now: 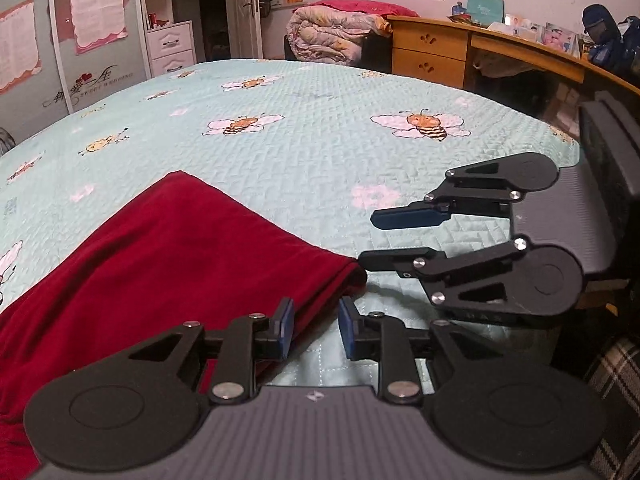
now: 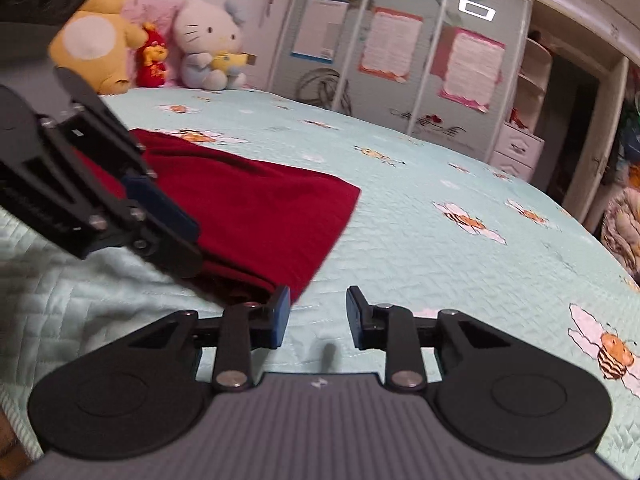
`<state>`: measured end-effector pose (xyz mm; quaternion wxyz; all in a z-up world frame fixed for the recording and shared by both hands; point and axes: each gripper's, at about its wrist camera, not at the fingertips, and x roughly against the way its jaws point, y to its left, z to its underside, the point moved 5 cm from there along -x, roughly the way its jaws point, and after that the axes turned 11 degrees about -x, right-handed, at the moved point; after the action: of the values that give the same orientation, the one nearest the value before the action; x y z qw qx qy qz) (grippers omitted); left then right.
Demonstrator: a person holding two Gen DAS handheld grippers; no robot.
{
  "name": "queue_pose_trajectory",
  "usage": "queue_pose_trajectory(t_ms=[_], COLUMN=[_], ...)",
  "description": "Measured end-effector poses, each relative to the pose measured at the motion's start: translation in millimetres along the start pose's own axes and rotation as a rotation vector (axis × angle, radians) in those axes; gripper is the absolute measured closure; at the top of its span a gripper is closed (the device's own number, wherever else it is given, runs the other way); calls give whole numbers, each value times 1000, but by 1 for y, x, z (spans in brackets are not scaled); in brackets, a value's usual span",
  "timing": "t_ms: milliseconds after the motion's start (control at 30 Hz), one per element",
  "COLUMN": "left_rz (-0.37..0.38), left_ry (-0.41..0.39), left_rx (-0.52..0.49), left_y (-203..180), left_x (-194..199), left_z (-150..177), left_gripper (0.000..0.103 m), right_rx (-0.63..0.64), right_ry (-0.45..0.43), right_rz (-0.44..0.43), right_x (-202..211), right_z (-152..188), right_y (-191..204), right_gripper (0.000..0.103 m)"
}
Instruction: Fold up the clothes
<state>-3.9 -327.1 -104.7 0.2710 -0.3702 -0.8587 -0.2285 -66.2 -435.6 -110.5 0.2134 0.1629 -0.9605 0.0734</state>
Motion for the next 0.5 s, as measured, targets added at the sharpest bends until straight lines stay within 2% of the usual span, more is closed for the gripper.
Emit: queue_pose_trajectory(t_ms=[500], left_rz=[-11], left_ry=[18], left_rx=[17], left_y=[5], left_x=[-2], left_z=[3], left_gripper=[69], right_rx=[103], right_ry=[4], right_rz=[12], right_x=[-6], right_z=[2], right_y=[14], right_gripper=[72])
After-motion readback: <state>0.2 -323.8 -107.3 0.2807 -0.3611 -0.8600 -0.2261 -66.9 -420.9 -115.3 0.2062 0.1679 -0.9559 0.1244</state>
